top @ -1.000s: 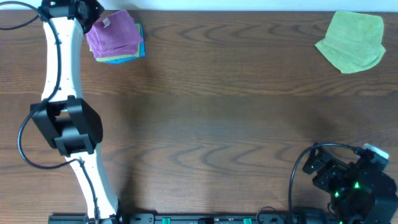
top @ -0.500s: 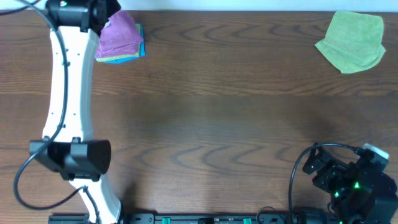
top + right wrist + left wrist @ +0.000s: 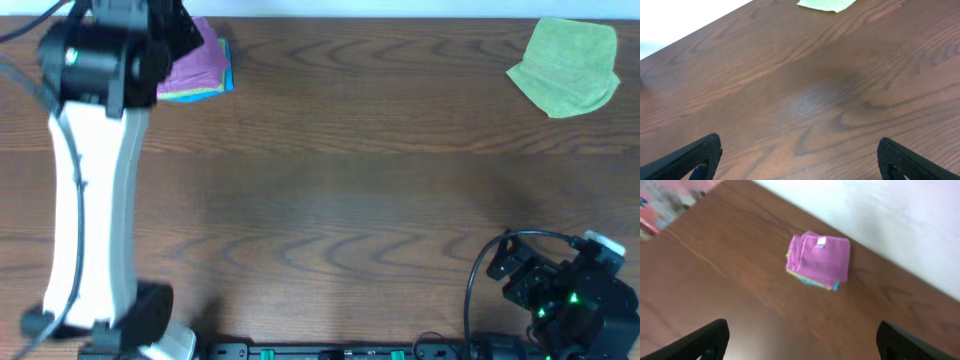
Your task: Fold the cloth
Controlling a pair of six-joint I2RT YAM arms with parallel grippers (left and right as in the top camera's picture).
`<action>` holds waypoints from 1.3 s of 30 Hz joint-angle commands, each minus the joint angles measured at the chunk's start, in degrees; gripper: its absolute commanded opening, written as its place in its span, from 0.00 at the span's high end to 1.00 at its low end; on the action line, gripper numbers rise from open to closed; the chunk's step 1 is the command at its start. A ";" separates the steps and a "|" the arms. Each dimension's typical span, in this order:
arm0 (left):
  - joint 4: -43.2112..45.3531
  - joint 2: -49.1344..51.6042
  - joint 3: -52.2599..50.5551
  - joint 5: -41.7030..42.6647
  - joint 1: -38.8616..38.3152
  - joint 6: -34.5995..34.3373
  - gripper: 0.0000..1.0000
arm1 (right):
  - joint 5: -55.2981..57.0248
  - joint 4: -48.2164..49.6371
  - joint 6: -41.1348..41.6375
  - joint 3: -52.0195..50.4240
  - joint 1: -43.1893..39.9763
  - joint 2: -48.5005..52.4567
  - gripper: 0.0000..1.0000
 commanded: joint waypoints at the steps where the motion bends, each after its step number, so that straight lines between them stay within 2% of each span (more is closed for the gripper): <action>1: -3.37 -6.03 1.01 -4.02 -1.57 0.59 0.05 | 0.15 -0.09 0.83 -0.28 -0.46 -0.13 0.01; 10: -13.09 -20.61 0.59 -0.42 -1.77 0.63 0.05 | 0.15 -0.07 0.83 -0.28 -0.46 -0.13 0.01; 14: -12.55 -30.95 -7.52 -0.24 0.66 0.59 0.05 | 0.15 -0.09 0.85 -0.28 -0.46 -0.13 0.01; 21: -2.51 -53.64 -35.60 1.57 7.74 1.18 0.05 | 0.15 -0.09 0.83 -0.28 -0.46 -0.13 0.01; 27: 8.87 -68.46 -55.19 6.73 12.59 7.56 0.05 | 0.15 -0.07 0.85 -0.28 -0.46 -0.13 0.01; 32: 17.84 -74.95 -66.31 12.20 15.34 14.62 0.05 | 0.15 -0.07 0.83 -0.28 -0.46 -0.13 0.01; 39: 27.69 -82.75 -81.33 18.62 20.48 19.45 0.05 | 0.15 -0.07 0.83 -0.28 -0.46 -0.13 0.01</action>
